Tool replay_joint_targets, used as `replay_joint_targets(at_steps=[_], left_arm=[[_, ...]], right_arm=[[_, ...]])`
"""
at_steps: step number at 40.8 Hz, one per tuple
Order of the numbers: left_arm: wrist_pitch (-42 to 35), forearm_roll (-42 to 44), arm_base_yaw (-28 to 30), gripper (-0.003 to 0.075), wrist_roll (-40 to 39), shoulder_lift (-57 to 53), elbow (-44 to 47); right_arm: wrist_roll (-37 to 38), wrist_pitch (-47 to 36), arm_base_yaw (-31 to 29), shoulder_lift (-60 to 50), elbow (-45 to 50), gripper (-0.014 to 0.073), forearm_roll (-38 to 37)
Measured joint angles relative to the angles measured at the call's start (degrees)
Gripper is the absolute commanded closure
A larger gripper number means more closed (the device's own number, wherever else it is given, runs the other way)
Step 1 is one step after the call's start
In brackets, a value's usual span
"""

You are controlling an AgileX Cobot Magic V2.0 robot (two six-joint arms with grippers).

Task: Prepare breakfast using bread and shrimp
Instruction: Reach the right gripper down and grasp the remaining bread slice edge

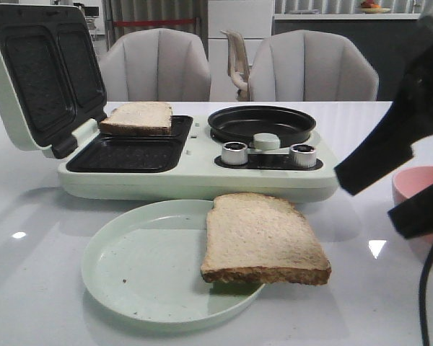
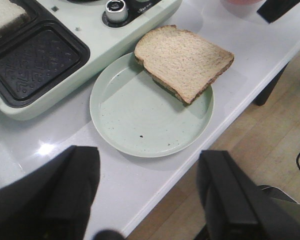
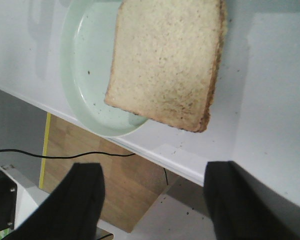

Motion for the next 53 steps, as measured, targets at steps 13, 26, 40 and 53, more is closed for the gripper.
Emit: replay_joint_targets(at_steps=[13, 26, 40, 53], left_arm=[[-0.8, 0.0, 0.0, 0.0244, 0.0, 0.0, 0.0], [-1.4, 0.0, 0.0, 0.0244, 0.0, 0.0, 0.0], [-1.4, 0.0, 0.0, 0.0244, 0.0, 0.0, 0.0], [-1.5, 0.0, 0.0, 0.0244, 0.0, 0.0, 0.0]], right_arm=[[-0.9, -12.4, 7.9, 12.0, -2.5, 0.0057, 3.2], [-0.9, -11.9, 8.1, 20.6, -10.2, 0.0057, 3.8], [-1.0, -11.7, 8.1, 24.5, -13.8, 0.0275, 3.8], [-1.0, -11.3, 8.1, 23.0, -14.0, 0.0553, 4.4]])
